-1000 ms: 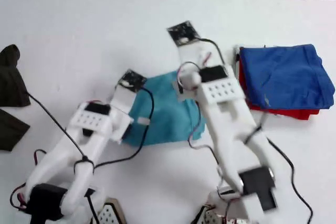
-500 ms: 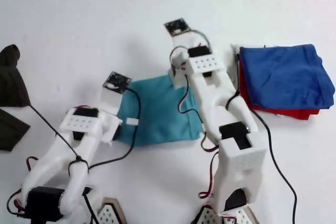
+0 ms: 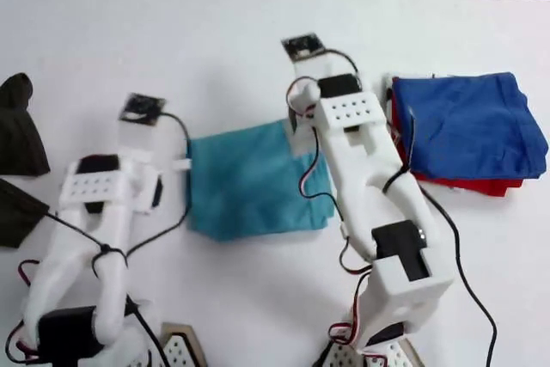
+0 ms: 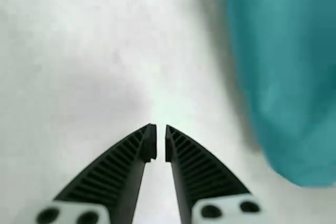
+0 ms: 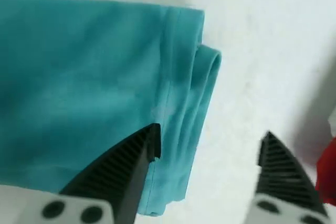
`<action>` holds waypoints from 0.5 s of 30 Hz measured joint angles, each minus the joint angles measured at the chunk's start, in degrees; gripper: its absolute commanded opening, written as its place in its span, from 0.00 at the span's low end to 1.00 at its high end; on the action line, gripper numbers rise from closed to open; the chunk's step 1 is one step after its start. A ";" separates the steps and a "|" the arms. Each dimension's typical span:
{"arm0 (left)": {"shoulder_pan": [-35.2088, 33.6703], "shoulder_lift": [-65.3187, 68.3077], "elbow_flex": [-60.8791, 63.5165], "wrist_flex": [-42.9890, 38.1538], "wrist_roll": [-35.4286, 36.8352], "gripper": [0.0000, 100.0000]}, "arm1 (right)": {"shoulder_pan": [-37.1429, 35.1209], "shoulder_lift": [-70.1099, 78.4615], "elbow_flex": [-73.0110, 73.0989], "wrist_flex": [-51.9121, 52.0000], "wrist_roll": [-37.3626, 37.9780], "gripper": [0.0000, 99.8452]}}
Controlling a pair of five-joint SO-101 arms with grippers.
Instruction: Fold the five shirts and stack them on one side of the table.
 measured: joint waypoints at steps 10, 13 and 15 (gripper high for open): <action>-2.90 0.00 0.00 0.00 -0.18 0.06 | -3.34 1.23 4.40 -9.14 -4.40 0.39; -2.73 0.00 0.00 0.00 -0.18 0.06 | -3.52 6.24 4.04 -9.49 -5.89 0.39; -2.90 0.00 0.00 0.00 -0.18 0.06 | -3.60 10.55 2.02 -9.23 -6.95 0.39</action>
